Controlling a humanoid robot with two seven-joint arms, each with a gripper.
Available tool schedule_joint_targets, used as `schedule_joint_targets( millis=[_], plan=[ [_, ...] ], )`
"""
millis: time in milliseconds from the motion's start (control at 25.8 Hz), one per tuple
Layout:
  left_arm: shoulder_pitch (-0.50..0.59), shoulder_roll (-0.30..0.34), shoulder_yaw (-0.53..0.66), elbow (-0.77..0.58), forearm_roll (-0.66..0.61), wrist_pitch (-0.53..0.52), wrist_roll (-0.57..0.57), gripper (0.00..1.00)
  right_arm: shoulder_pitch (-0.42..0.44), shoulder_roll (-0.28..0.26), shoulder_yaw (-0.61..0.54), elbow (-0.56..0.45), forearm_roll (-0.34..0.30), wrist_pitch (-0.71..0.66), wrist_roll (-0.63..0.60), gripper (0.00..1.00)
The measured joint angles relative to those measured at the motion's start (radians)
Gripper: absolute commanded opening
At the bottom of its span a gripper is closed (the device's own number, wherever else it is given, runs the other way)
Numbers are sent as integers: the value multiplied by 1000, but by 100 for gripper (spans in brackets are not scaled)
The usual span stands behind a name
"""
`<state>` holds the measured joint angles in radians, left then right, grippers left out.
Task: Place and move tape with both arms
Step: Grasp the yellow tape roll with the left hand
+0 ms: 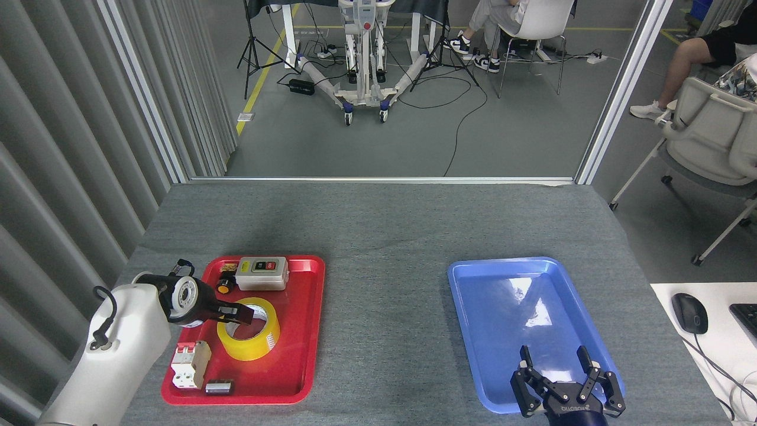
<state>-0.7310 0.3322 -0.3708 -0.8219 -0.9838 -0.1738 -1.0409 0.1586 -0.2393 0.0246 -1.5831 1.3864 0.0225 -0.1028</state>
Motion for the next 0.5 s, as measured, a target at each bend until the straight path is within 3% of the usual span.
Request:
schedule_joint_targets(
  millis=[233, 504],
  plan=[
    [-6, -7, -3, 58, -22, -25, 33, 91, 0, 10, 0, 0, 18, 0, 1, 100],
    [-16, -21, -3, 92, -30, -52, 44, 78, -1, 11, 0, 0, 23, 4, 2, 100]
  ],
)
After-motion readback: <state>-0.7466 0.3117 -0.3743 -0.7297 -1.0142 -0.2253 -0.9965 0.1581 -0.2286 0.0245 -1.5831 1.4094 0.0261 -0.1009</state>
